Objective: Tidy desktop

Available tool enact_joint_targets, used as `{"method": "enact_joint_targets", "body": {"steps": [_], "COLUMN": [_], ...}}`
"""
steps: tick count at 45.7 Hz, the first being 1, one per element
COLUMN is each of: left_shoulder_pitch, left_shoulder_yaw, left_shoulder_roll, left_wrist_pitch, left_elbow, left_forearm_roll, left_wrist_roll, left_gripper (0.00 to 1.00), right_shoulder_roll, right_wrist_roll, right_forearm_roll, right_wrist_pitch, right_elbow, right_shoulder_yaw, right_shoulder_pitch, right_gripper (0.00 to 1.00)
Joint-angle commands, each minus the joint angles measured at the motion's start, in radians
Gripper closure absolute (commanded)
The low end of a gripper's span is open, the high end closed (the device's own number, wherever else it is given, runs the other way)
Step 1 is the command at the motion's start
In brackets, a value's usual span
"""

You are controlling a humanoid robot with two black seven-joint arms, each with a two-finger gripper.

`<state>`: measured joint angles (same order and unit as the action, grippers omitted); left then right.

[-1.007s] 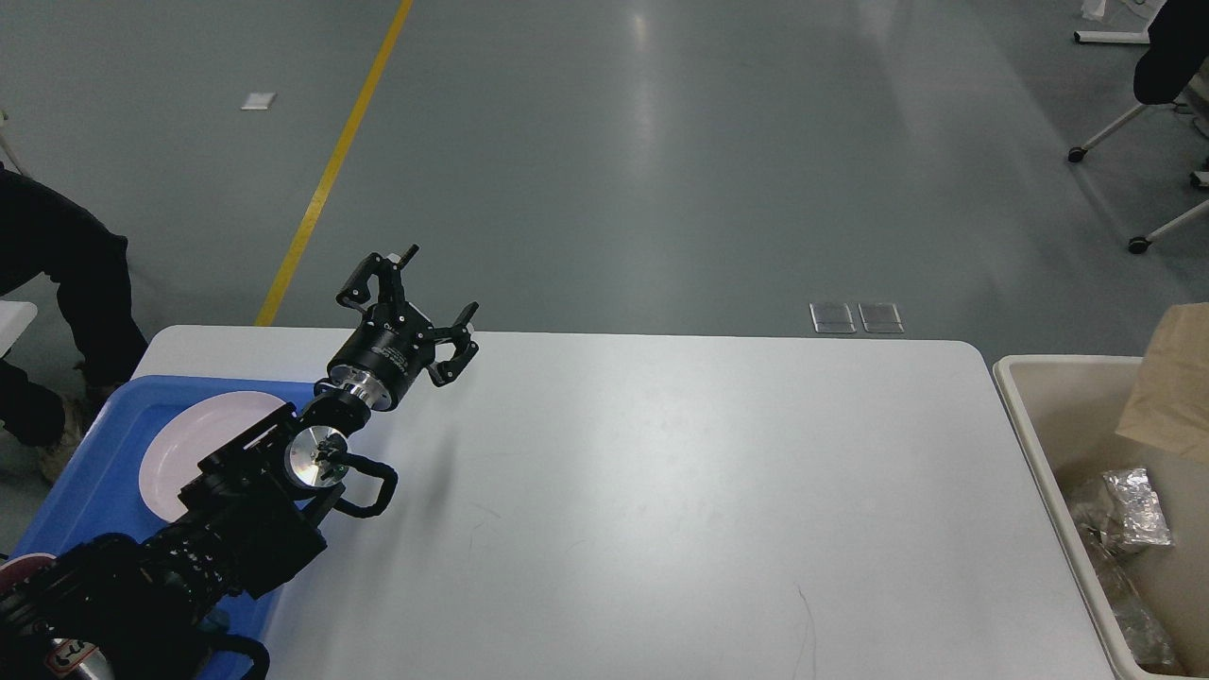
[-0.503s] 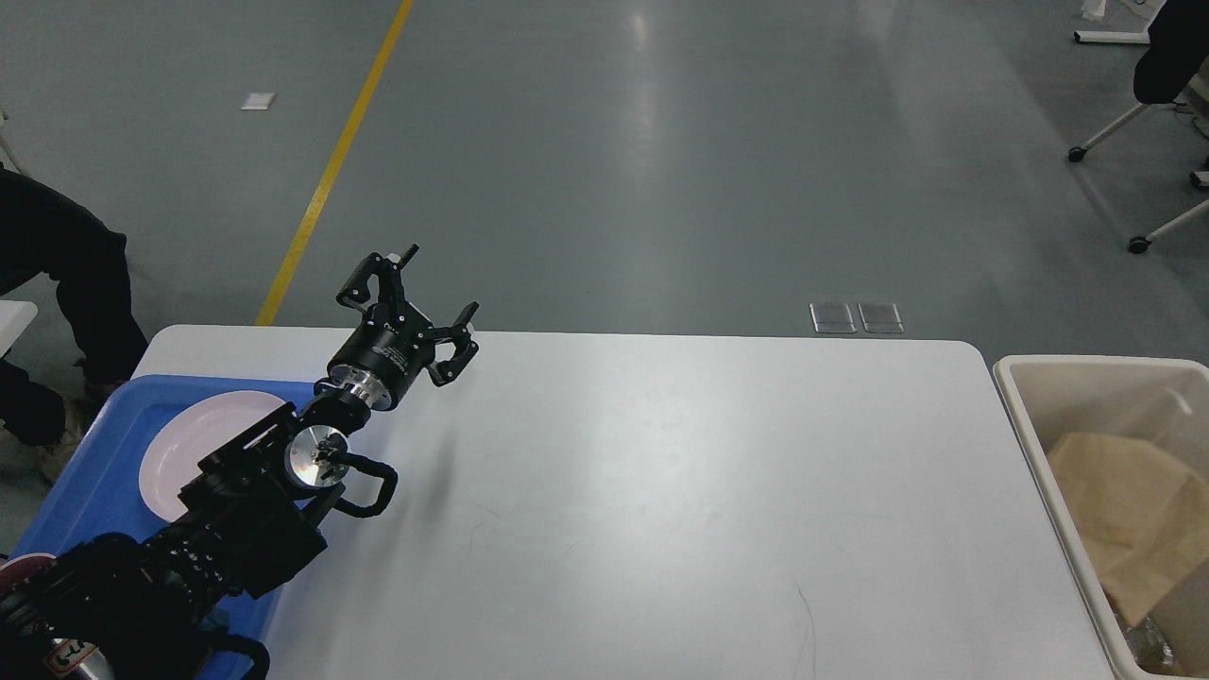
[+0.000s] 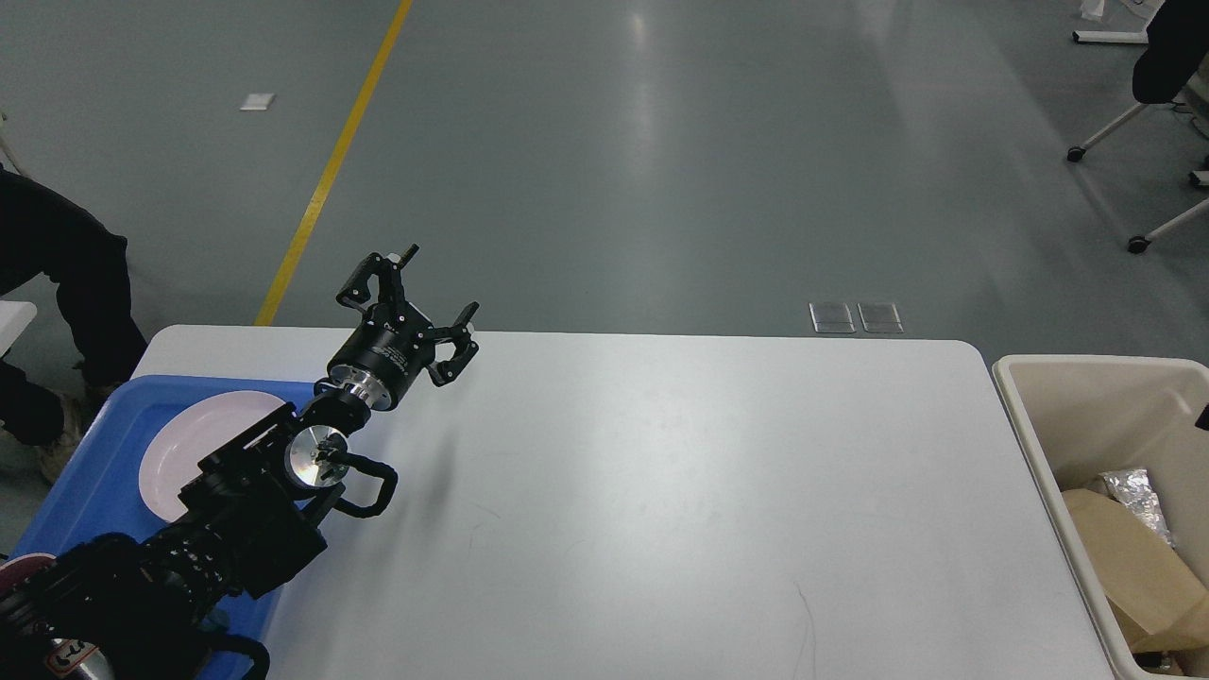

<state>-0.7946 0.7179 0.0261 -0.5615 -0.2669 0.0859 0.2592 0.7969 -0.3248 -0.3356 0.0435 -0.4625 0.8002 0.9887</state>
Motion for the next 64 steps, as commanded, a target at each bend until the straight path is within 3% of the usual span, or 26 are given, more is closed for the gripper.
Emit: {"method": "enact_joint_targets", "body": {"steps": [1, 11, 18, 38, 64], "left_shoulder_pitch": [0.0, 0.0, 0.0, 0.0, 0.0], "left_shoulder_yaw": [0.0, 0.0, 0.0, 0.0, 0.0], "left_shoulder_roll": [0.0, 0.0, 0.0, 0.0, 0.0], "left_wrist_pitch": [0.0, 0.0, 0.0, 0.0, 0.0], "left_elbow": [0.0, 0.0, 0.0, 0.0, 0.0], "left_forearm_roll": [0.0, 0.0, 0.0, 0.0, 0.0], "left_wrist_roll": [0.0, 0.0, 0.0, 0.0, 0.0], "left_gripper": [0.03, 0.03, 0.03, 0.03, 0.03], "right_shoulder_roll": [-0.008, -0.111, -0.264, -0.579, -0.654], "right_wrist_roll": [-0.002, -0.002, -0.002, -0.002, -0.005], "right_forearm_roll": [0.0, 0.0, 0.0, 0.001, 0.001], "right_wrist_pitch": [0.003, 0.006, -0.002, -0.083, -0.109], "right_elbow": [-0.004, -0.008, 0.011, 0.022, 0.016], "right_shoulder_yaw": [-0.009, -0.018, -0.081, -0.565, -1.15], "right_shoulder_pitch": [0.073, 0.176, 0.216, 0.168, 0.035], "right_gripper": [0.0, 0.0, 0.0, 0.0, 0.0]}}
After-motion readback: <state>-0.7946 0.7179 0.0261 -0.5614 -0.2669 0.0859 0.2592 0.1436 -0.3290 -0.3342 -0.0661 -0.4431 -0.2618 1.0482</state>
